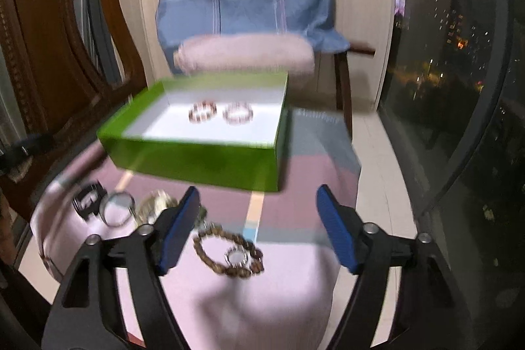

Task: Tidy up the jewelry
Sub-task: 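Move the right tool to the brown wooden bead bracelet and grasp it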

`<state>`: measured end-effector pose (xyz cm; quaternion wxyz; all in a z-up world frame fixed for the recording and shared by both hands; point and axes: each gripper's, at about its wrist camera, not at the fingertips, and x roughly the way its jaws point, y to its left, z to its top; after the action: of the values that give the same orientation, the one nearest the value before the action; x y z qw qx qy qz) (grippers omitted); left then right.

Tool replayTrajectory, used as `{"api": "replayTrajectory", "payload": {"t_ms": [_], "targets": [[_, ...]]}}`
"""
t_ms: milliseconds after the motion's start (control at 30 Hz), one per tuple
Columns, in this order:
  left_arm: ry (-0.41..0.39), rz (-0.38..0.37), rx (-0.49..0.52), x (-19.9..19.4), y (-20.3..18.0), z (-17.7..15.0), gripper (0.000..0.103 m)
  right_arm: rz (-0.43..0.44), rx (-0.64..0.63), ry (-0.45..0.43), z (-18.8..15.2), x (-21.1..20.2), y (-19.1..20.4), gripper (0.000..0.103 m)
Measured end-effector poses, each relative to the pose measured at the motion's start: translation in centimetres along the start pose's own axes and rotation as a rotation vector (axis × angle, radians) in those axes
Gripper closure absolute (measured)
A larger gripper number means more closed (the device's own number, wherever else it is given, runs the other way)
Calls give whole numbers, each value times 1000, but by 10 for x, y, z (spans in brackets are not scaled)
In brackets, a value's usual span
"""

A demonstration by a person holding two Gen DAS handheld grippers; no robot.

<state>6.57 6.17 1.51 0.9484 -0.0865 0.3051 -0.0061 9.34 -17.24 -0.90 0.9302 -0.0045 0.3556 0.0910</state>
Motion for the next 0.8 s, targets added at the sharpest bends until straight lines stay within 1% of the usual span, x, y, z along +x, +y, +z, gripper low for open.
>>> {"api": "replayTrajectory", "payload": {"t_ms": [100,167,233,267,333,367,433,633,700,800], "targets": [[6,-1,-3,1,1,0,16,-9,4,23,-2,4,-3,37],[11,-2,1,2,1,-1,16,-4,7,47,-2,8,-6,44],[17,-3,7,2,0,-2,16,4,2,117,-8,20,-7,62],[20,-4,9,3,-1,-2,16,10,1,147,-10,26,-9,65],[22,-3,11,3,-1,-3,16,21,-13,200,-16,36,-6,75],[24,-5,10,3,0,-3,16,21,-29,223,-20,40,-4,76],[24,-6,7,3,0,-3,16,22,-40,241,-25,42,-2,79],[30,-6,10,3,0,-3,16,35,-75,299,-34,50,8,82],[31,-7,9,4,-1,-3,16,23,-90,295,-34,50,11,82],[31,-5,8,4,0,-3,16,3,-99,324,-36,54,10,83]]}}
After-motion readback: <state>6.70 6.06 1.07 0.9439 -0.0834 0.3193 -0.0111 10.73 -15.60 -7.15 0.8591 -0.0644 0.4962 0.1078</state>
